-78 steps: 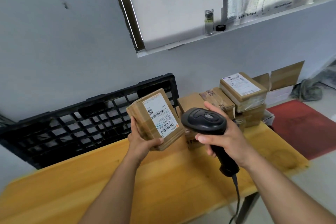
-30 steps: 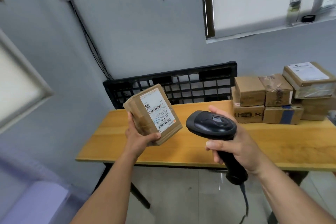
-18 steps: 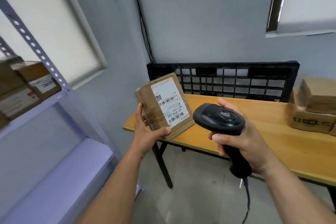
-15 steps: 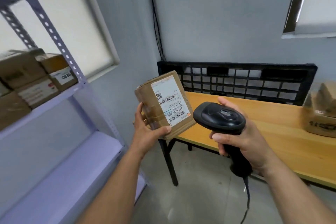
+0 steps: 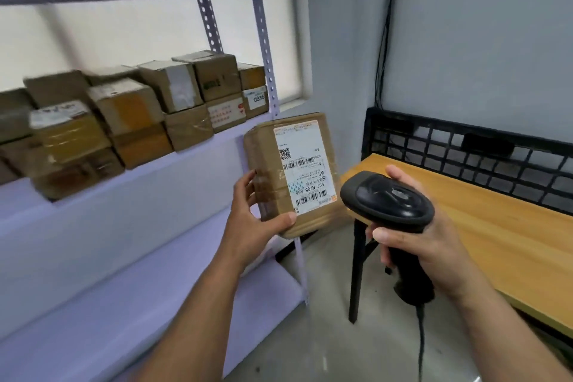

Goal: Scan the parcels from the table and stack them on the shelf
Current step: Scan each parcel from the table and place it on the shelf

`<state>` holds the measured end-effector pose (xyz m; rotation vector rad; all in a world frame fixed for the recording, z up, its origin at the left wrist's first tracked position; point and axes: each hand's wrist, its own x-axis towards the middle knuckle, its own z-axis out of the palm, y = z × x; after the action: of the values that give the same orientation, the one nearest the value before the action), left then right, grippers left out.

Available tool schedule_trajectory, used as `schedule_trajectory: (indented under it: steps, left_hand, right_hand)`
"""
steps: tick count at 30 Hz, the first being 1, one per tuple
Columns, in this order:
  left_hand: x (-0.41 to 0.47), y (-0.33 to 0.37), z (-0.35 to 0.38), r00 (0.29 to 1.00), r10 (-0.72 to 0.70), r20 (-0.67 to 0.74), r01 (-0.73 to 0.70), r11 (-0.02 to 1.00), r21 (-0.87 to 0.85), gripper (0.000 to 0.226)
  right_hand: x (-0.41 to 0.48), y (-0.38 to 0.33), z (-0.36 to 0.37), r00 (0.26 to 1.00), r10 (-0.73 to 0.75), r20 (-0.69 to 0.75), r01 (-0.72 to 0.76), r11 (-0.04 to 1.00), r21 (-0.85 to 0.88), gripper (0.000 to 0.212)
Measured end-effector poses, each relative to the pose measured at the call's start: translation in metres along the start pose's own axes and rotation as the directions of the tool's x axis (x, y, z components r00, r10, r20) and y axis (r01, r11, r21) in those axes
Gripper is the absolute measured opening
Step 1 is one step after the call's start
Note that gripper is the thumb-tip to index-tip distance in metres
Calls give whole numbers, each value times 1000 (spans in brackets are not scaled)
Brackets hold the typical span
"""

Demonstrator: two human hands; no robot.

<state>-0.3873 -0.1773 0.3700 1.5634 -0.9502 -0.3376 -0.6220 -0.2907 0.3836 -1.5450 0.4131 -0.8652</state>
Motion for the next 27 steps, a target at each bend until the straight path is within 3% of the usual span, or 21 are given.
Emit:
schedule_trajectory:
  steps: [6, 14, 19, 27]
  left_hand:
    - [-24, 7, -98, 978, 67, -197, -59, 997, 48, 86]
    - [-58, 8, -212, 895, 96, -436, -87, 995, 42, 87]
    - [-78, 0, -277, 832, 41, -554, -19, 999, 45, 92]
    - [-48, -13, -378, 726, -147, -672, 91, 989, -118, 83]
  right_hand:
    - [16, 4, 79, 992, 2, 125, -8, 999, 47, 93]
    - [34, 8, 178, 948, 25, 318, -42, 998, 47, 93]
    - [43, 7, 234, 904, 29, 427, -47, 998, 33, 90]
    - [54, 11, 292, 856, 49, 515, -66, 998, 15, 90]
